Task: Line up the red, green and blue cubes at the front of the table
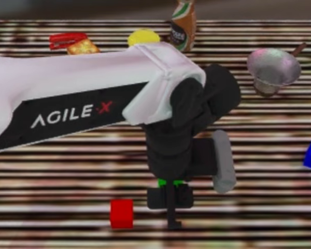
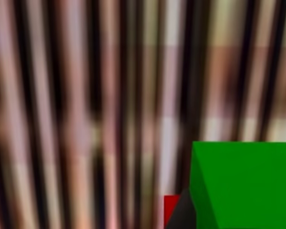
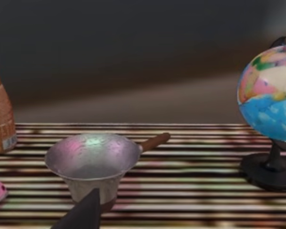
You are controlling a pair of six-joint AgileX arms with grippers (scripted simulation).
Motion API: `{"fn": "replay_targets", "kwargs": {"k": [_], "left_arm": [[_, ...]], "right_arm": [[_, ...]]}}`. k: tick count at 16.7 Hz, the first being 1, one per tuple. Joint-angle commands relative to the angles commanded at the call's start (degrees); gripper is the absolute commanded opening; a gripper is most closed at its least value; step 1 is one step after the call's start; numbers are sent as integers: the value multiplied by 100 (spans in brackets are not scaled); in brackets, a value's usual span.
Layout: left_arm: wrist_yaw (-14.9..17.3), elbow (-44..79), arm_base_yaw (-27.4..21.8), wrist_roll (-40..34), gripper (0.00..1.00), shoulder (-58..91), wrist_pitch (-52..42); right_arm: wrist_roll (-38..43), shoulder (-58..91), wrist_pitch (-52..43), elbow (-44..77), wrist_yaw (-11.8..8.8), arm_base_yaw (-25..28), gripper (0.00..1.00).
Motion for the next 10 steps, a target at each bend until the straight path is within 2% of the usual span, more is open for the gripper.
{"fn": "replay_targets", "kwargs": {"k": [3,10], "left_arm": [[0,-154,3,-11,0,77,231],[-2,-897,-39,-19,0,521,1448]], "right_arm": [[0,0,0,0,0,0,100],[0,0,0,0,0,0,100]]}}
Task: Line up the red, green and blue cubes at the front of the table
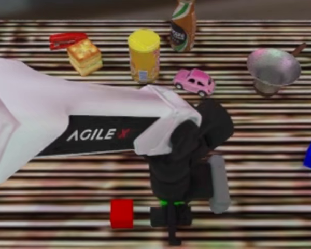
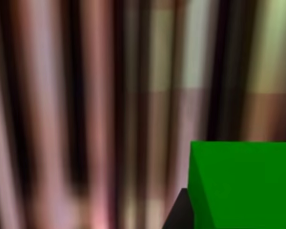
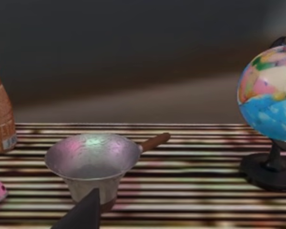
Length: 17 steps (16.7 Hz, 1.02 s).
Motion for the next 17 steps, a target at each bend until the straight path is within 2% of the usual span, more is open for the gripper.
{"fn": "replay_targets", "kwargs": {"k": [4,17], "left_arm": [[-1,-12,0,-1,0,9,18],[-1,-12,0,-1,98,9,18]], "right_arm": [[0,0,0,0,0,0,100],[0,0,0,0,0,0,100]]}}
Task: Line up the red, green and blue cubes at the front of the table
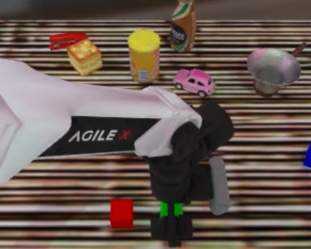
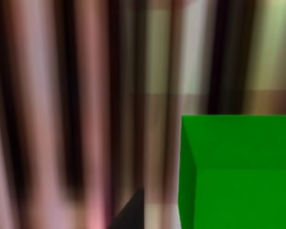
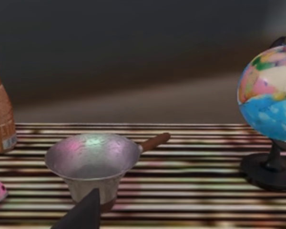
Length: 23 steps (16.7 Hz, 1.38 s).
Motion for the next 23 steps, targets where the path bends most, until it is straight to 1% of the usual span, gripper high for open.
{"fn": "replay_targets", "kwargs": {"k": [1,10,12,18,23], "left_arm": [[0,0,0,0,100,0,0],[0,16,12,0,100,-10,-20],[1,167,27,1,100,-70,-237],[0,873,116,8,100,-480,-1383],[-3,923,101,2,100,-509,-1448]], "right_arm": [[0,0,0,0,0,0,100],[0,0,0,0,0,0,100],[0,0,0,0,0,0,100],[0,0,0,0,0,0,100],[0,0,0,0,0,0,100]]}}
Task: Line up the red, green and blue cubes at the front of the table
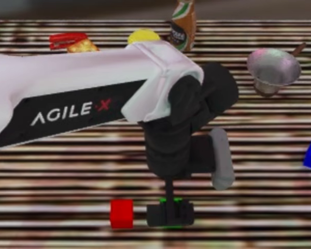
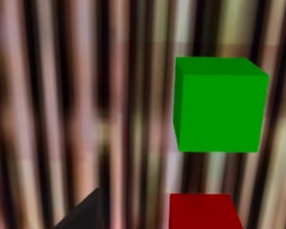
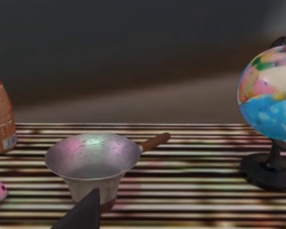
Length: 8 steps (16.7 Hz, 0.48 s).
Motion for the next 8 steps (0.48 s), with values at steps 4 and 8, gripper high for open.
{"fn": "replay_targets", "kwargs": {"k": [4,8], "left_arm": [[-22,-332,230,-140,100,-355,209],[-77,-1434,954,-591,100,-1675,942]], "right_arm": [[-247,332,-237,324,-13,34,100],[-1056,1577,-1030,1392,-19,108,100]]}}
